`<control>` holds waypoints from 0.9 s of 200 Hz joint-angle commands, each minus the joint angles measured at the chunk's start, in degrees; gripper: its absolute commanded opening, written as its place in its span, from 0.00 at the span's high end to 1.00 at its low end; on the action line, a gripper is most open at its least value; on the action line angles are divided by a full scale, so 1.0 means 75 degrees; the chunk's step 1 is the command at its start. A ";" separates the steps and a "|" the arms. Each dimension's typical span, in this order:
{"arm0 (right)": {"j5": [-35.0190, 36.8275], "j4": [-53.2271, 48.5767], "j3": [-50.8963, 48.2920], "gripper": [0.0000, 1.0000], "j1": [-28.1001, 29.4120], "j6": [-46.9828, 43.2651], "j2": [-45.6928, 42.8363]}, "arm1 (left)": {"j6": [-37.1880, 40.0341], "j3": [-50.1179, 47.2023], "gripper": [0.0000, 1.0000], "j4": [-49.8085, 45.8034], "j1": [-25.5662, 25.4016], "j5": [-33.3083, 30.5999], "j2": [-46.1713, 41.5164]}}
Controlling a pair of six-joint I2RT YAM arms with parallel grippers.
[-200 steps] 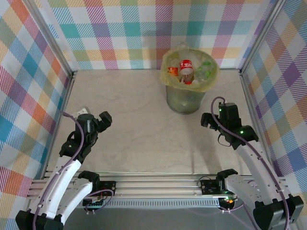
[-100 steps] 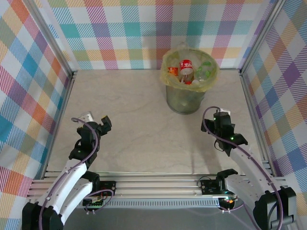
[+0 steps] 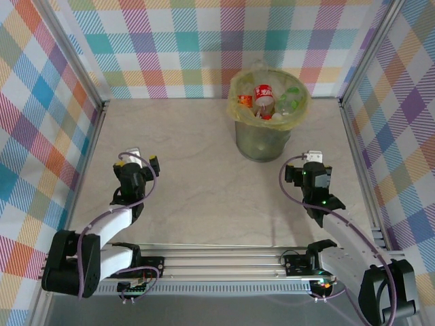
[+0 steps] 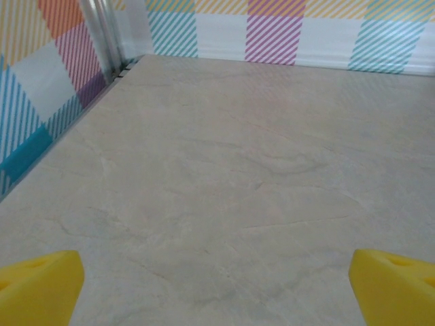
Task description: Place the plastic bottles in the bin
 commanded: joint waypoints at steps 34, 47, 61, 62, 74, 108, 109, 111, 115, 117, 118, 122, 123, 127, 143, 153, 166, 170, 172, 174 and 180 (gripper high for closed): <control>-0.0352 0.1228 -0.0115 0.00 -0.0168 -0.0407 0.0450 | 0.0512 -0.0284 0.00 0.1860 0.0498 0.1006 0.0477; -0.0450 0.1391 -0.0126 0.00 -0.0204 -0.0439 0.0578 | 0.0507 -0.0272 0.00 0.1982 0.0586 0.1204 0.0541; -0.0497 0.1528 -0.0131 0.00 -0.0239 -0.0482 0.0691 | 0.0541 -0.0204 0.00 0.2013 0.0626 0.1393 0.0626; -0.0499 0.1533 -0.0128 0.00 -0.0246 -0.0489 0.0701 | 0.0547 -0.0199 0.00 0.2017 0.0626 0.1399 0.0633; -0.0541 0.1655 -0.0125 0.00 -0.0286 -0.0516 0.0784 | 0.0609 -0.0125 0.00 0.1973 0.0637 0.1454 0.0710; -0.0978 0.2240 -0.0217 0.00 -0.0414 -0.0538 0.1036 | 0.0500 -0.0075 0.00 0.1666 0.0708 0.1437 0.0622; -0.0991 0.2270 -0.0224 0.00 -0.0415 -0.0541 0.1055 | 0.0486 -0.0075 0.00 0.1638 0.0708 0.1450 0.0608; -0.1022 0.2316 -0.0237 0.00 -0.0424 -0.0537 0.1076 | 0.0469 -0.0084 0.00 0.1597 0.0708 0.1469 0.0579; -0.1081 0.2435 -0.0258 0.00 -0.0435 -0.0566 0.1122 | 0.0427 -0.0107 0.00 0.1546 0.0708 0.1498 0.0532; -0.1100 0.2492 -0.0269 0.00 -0.0444 -0.0564 0.1154 | 0.0406 -0.0118 0.00 0.1543 0.0708 0.1510 0.0505; -0.1111 0.2525 -0.0273 0.00 -0.0447 -0.0566 0.1167 | 0.0404 -0.0132 0.00 0.1530 0.0702 0.1528 0.0485; -0.1157 0.2654 -0.0303 0.00 -0.0460 -0.0578 0.1225 | 0.0356 -0.0179 0.00 0.1504 0.0707 0.1564 0.0424; -0.1169 0.2682 -0.0307 0.00 -0.0467 -0.0579 0.1244 | 0.0349 -0.0186 0.00 0.1498 0.0707 0.1573 0.0415; -0.1217 0.2812 -0.0332 0.00 -0.0477 -0.0584 0.1303 | 0.0308 -0.0238 0.00 0.1488 0.0708 0.1580 0.0356; -0.1404 0.3221 -0.0376 0.00 -0.0555 -0.0579 0.1595 | 0.0167 -0.0423 0.00 0.1462 0.0708 0.1628 0.0147; -0.1488 0.3398 -0.0371 0.00 -0.0582 -0.0568 0.1790 | 0.0058 -0.0505 0.00 0.1432 0.0708 0.1719 0.0028; -0.1563 0.3563 -0.0371 0.00 -0.0601 -0.0543 0.1968 | -0.0059 -0.0617 0.00 0.1419 0.0708 0.1865 -0.0053; -0.1583 0.3602 -0.0371 0.00 -0.0603 -0.0535 0.2004 | -0.0077 -0.0659 0.00 0.1429 0.0708 0.1884 -0.0044; -0.1598 0.3616 -0.0371 0.00 -0.0603 -0.0533 0.2019 | -0.0079 -0.0684 0.00 0.1433 0.0702 0.1885 -0.0026; -0.1607 0.3628 -0.0371 0.00 -0.0603 -0.0533 0.2029 | -0.0094 -0.0708 0.00 0.1466 0.0704 0.1877 -0.0016; -0.1635 0.3647 -0.0371 0.00 -0.0603 -0.0532 0.2048 | -0.0099 -0.0777 0.00 0.1561 0.0708 0.1830 0.0054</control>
